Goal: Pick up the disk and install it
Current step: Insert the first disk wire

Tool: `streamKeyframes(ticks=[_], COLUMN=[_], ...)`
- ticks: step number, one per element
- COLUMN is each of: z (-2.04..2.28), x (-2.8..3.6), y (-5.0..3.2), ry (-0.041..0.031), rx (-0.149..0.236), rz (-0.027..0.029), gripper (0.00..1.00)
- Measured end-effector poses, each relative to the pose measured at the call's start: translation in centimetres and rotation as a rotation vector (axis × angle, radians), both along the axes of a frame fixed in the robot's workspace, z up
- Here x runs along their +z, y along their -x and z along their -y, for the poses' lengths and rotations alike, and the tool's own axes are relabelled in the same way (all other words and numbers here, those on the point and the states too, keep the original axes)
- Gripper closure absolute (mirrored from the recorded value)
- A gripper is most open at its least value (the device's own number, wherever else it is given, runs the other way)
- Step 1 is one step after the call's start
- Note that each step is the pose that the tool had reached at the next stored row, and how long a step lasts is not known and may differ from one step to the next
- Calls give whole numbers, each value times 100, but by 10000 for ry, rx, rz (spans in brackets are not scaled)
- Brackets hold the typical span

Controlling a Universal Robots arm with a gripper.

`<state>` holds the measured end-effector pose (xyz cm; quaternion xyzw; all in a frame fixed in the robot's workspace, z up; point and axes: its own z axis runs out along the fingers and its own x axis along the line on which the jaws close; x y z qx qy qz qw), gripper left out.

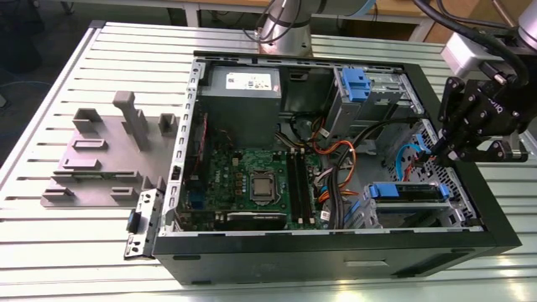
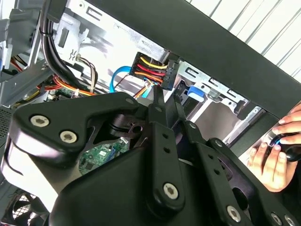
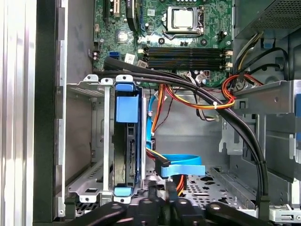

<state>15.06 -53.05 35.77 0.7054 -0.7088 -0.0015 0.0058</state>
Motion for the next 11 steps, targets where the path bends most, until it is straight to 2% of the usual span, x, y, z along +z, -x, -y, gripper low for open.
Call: streamKeyframes(ticks=[1, 11], z=[-1, -26], x=[1, 2], y=[-2, -24], ry=[17, 112], rx=[0, 0], rz=[-3, -40], gripper=[76, 76])
